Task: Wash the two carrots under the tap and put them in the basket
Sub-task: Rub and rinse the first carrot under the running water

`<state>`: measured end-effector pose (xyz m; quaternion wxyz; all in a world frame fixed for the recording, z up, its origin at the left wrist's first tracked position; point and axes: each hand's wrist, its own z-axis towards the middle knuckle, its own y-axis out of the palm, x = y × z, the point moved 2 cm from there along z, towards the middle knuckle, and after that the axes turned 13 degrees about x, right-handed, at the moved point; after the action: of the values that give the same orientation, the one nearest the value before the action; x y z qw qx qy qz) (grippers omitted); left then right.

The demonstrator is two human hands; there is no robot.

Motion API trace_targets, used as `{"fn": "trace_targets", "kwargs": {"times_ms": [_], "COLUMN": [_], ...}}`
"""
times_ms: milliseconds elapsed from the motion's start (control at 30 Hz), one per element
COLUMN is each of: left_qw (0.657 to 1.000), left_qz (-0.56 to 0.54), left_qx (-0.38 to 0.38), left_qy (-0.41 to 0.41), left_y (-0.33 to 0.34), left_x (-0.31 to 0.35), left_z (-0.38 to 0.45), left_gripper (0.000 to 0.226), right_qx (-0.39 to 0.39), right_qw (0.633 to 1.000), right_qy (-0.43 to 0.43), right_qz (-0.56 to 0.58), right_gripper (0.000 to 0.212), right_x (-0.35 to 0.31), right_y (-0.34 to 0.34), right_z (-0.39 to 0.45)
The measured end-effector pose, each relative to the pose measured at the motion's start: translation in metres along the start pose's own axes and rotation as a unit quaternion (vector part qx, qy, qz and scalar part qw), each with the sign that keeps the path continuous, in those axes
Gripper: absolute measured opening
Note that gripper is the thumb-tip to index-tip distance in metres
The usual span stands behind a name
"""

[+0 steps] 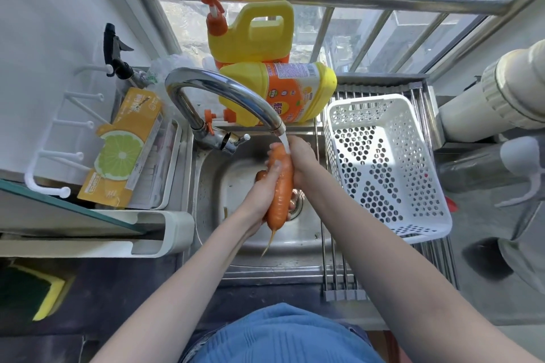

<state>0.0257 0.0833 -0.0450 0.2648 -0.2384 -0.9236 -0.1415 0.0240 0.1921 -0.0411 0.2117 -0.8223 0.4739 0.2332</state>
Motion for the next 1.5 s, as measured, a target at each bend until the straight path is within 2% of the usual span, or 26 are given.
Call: {"fn": "trace_targets", "kwargs": {"times_ms": [100, 167, 233, 300, 333, 367, 467, 533, 633, 800, 867, 933, 1033, 1100, 1200, 1233, 1267, 1333, 1400, 1433, 1500], "left_qw": [0.998, 0.998, 0.999, 0.996, 0.994, 0.993, 0.994, 0.994, 0.992, 0.979, 0.968, 0.955, 0.933, 0.935, 0.974, 0.98, 0.984, 0.988, 0.993, 0.979, 0.903], "left_qz": [-0.029, -0.018, 0.014, 0.073, 0.096, 0.104, 0.096, 0.064, 0.029, -0.049, -0.092, -0.129, -0.204, -0.231, -0.154, -0.123, -0.092, -0.042, 0.076, 0.192, 0.39], "left_qx": [-0.048, -0.068, -0.039, 0.032, 0.055, 0.058, -0.005, -0.033, -0.059, -0.143, -0.184, -0.229, -0.252, -0.205, -0.07, -0.044, -0.028, -0.018, 0.017, 0.062, 0.151], "left_qy": [-0.022, -0.008, 0.005, 0.026, 0.022, 0.005, -0.056, -0.078, -0.108, -0.139, -0.141, -0.139, -0.155, -0.175, -0.153, -0.149, -0.151, -0.149, -0.092, -0.03, 0.096], "left_y": [-0.007, -0.012, -0.014, -0.014, -0.015, -0.017, -0.023, -0.022, -0.02, -0.019, -0.018, -0.018, -0.02, -0.015, -0.006, -0.004, -0.003, -0.003, -0.003, -0.005, -0.007], "left_x": [0.004, 0.007, 0.006, 0.006, 0.006, 0.007, 0.011, 0.012, 0.009, 0.001, -0.003, -0.004, -0.002, 0.001, 0.006, 0.009, 0.012, 0.019, 0.023, 0.021, 0.018], "left_z": [-0.006, -0.007, -0.006, -0.005, -0.004, -0.005, -0.007, -0.009, -0.007, -0.003, -0.001, 0.003, 0.007, 0.006, 0.012, 0.012, 0.013, 0.013, 0.014, 0.018, 0.023], "left_gripper": [0.03, 0.032, 0.031, 0.014, 0.01, 0.008, 0.006, 0.01, 0.014, 0.034, 0.048, 0.057, 0.051, 0.042, 0.01, 0.004, 0.008, 0.011, 0.006, 0.01, 0.027], "right_qx": [-0.012, 0.014, 0.023, -0.001, -0.004, 0.002, 0.016, -0.015, -0.055, -0.137, -0.148, -0.151, -0.149, -0.124, -0.036, -0.004, 0.017, 0.021, 0.049, 0.077, 0.107], "right_qw": [0.999, 1.0, 0.996, 0.984, 0.98, 0.977, 0.976, 0.983, 0.987, 0.989, 0.985, 0.974, 0.965, 0.986, 0.989, 0.987, 0.986, 0.987, 0.984, 0.975, 0.96], "right_qy": [0.035, 0.014, -0.049, -0.085, -0.085, -0.087, -0.101, -0.102, -0.094, -0.056, -0.016, 0.024, 0.046, -0.013, -0.106, -0.113, -0.11, -0.099, -0.128, -0.154, -0.188], "right_qz": [0.019, -0.004, -0.073, -0.157, -0.183, -0.195, -0.192, -0.15, -0.12, -0.002, 0.092, 0.165, 0.21, 0.106, -0.1, -0.116, -0.121, -0.122, -0.117, -0.14, -0.179], "right_gripper": [0.033, 0.029, 0.037, 0.06, 0.063, 0.058, 0.032, 0.03, 0.04, 0.009, 0.023, 0.027, 0.037, 0.039, 0.038, 0.037, 0.035, 0.028, 0.025, 0.025, 0.024], "right_x": [0.002, 0.007, 0.011, 0.017, 0.019, 0.02, 0.015, 0.013, 0.016, 0.013, 0.013, 0.011, 0.011, 0.008, 0.003, 0.002, 0.001, -0.001, 0.0, 0.001, 0.003], "right_y": [-0.003, -0.004, -0.002, 0.002, 0.003, 0.002, 0.0, 0.001, 0.0, -0.007, -0.005, -0.002, 0.001, 0.005, 0.006, 0.004, 0.003, 0.002, 0.004, 0.004, 0.003], "right_z": [0.005, 0.006, 0.002, -0.004, -0.006, -0.006, -0.006, -0.006, 0.0, 0.001, 0.001, -0.001, 0.0, 0.001, -0.003, -0.002, 0.001, 0.008, 0.012, 0.016, 0.018]}}
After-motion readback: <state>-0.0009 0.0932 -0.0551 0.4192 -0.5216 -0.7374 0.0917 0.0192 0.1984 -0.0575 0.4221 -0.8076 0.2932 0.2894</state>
